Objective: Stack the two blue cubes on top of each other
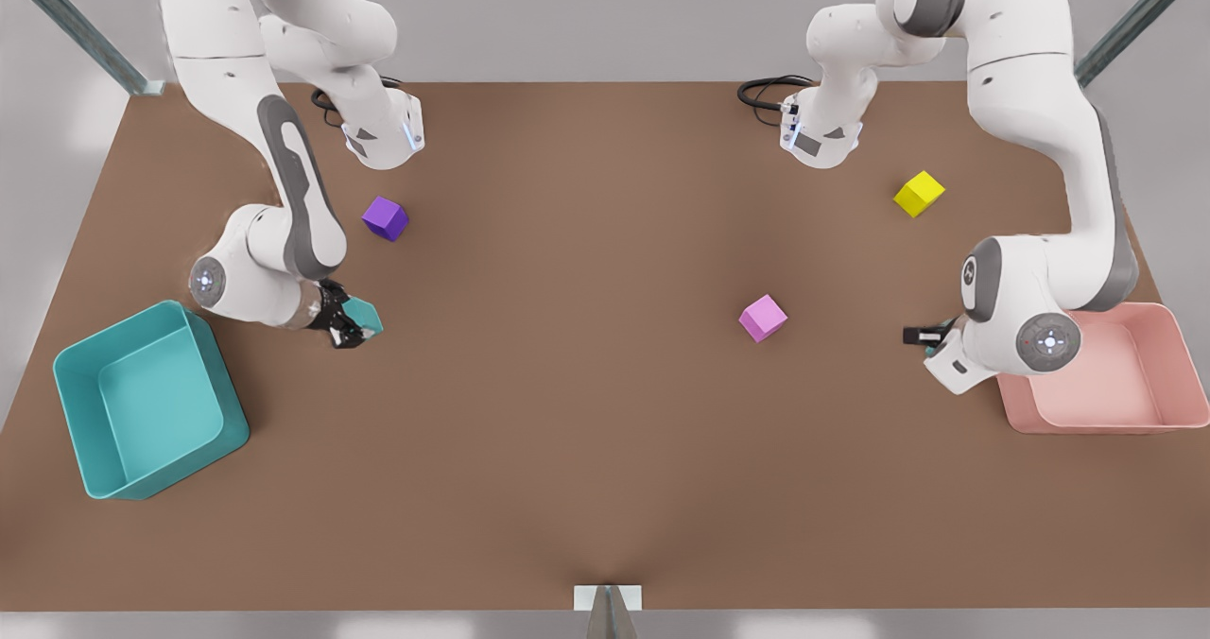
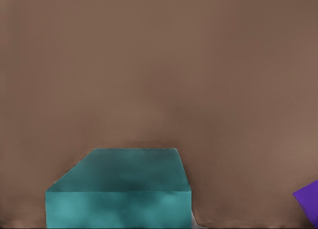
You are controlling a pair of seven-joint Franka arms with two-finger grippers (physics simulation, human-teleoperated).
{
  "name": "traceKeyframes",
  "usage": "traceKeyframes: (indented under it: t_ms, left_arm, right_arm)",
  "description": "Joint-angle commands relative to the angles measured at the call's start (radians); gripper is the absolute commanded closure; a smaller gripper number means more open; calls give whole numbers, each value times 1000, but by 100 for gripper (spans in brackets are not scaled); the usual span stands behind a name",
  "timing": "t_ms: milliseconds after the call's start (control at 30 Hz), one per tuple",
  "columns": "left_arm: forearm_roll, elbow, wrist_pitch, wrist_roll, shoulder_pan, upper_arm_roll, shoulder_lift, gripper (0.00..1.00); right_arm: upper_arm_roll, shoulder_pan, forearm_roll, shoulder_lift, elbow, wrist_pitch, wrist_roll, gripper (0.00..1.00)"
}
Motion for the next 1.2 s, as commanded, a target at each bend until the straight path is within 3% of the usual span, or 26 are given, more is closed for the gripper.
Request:
traceKeyframes:
  t_ms: [0, 233, 300, 433, 567, 633, 833, 933, 1000, 1067, 1133, 1167]
  left_arm:
    - [-5, -2, 226, 328, 1, 46, 31, 0]
    - [-5, -33, 303, 799, 93, 46, 66, 0]
    - [-3, -36, 318, 874, 103, 45, 86, 0]
    - [-5, -258, 479, 923, 135, 45, 5, 0]
    - [-5, -327, 580, 971, 158, 45, -5, 0]
    - [-3, -327, 592, 971, 161, 45, 2, 0]
    - [-5, -327, 623, 967, 169, 45, 51, 0]
    - [-38, -336, 619, 961, 182, 45, 66, 0]
    - [-55, -341, 620, 961, 182, 45, 67, 0]
    - [-55, -341, 620, 961, 188, 45, 77, 0]
    - [-55, -341, 620, 961, 190, 45, 89, 0]
    - [-55, -341, 622, 961, 198, 45, 101, 0]
  right_arm:
    - [0, 140, 142, 52, 56, 50, 228, 29]
    - [0, 483, 241, 331, 341, 361, 656, 29]
    - [0, 510, 244, 382, 413, 378, 715, 29]
    - [0, 544, 251, 481, 550, 429, 813, 29]
    - [0, 573, 248, 538, 589, 475, 874, 29]
    - [-1, 584, 241, 569, 631, 478, 914, 0]
    - [-11, 569, 247, 500, 622, 460, 934, 0]
    - [-54, 481, 179, 392, 632, 173, 876, 0]
    - [-52, 314, -67, 411, 793, -295, 736, 0]
    - [-60, 173, -138, 455, 885, -677, 600, 0]
    - [-64, 92, -130, 489, 915, -709, 107, 0]
    - [-71, 90, -253, 491, 930, -706, -233, 0]
